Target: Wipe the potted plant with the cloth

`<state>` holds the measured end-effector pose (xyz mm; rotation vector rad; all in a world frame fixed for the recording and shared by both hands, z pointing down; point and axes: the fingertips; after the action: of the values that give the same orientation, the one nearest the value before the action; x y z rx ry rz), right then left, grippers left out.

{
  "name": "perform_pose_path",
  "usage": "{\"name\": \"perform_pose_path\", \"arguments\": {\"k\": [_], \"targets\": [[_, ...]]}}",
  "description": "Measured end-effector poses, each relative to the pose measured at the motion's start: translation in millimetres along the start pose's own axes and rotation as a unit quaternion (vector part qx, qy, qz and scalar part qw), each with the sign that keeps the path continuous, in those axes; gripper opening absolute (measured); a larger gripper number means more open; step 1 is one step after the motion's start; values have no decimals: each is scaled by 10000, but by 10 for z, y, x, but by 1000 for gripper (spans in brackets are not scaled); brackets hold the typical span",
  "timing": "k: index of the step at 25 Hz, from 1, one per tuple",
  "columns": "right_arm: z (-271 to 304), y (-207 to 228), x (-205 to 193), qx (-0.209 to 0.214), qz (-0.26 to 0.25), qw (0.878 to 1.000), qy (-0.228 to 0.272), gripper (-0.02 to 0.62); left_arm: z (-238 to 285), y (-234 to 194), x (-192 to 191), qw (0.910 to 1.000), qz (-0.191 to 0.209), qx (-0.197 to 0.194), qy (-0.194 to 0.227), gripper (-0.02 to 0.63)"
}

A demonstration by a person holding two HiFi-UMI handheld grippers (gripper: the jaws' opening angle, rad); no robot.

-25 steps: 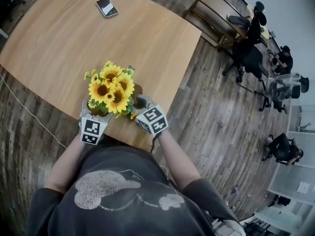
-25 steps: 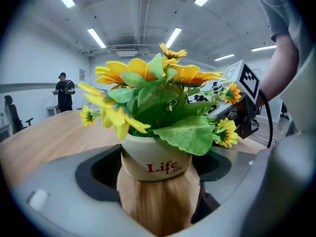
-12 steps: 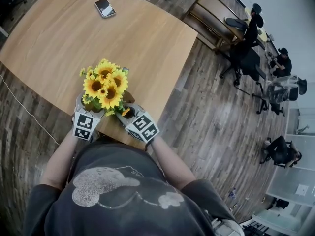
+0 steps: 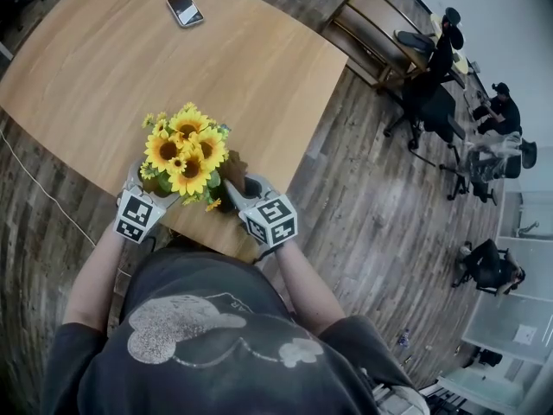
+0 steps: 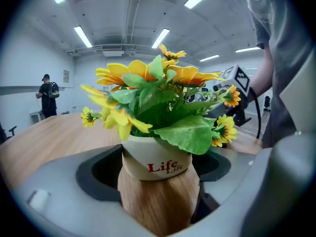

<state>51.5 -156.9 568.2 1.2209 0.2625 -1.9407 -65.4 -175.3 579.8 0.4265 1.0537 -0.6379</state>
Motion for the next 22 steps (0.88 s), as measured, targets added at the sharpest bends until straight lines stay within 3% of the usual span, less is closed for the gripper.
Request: {"name": "perform_pose_path", "arguments": {"k": [3,5,13,17,22], "targets": [[-32,370,106,-460,91,9989,17,49,-36,95,-6,9987,216,-454,-13,476],[53,520,190,-549,-1,9985,-40,49,-57,152,-9,9961,381,-800,-25,476],[697,547,528,182,-338,9989,-270,49,7,281,28,9726,1033,-2079,-138,477],[854,454,554,465,-443,9973,-360,49,42,255,5,9716,993,-2142,-183,482],[857,397,507,629,-304,9969,-370,49,48,150,-41,9798,433,-1939,-212,506]]}}
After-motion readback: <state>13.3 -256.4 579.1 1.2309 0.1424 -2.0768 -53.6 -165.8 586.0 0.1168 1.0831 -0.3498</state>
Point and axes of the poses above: the fingertips, and each gripper's own axes: z forward along the fingers, y to its right, x out of its top
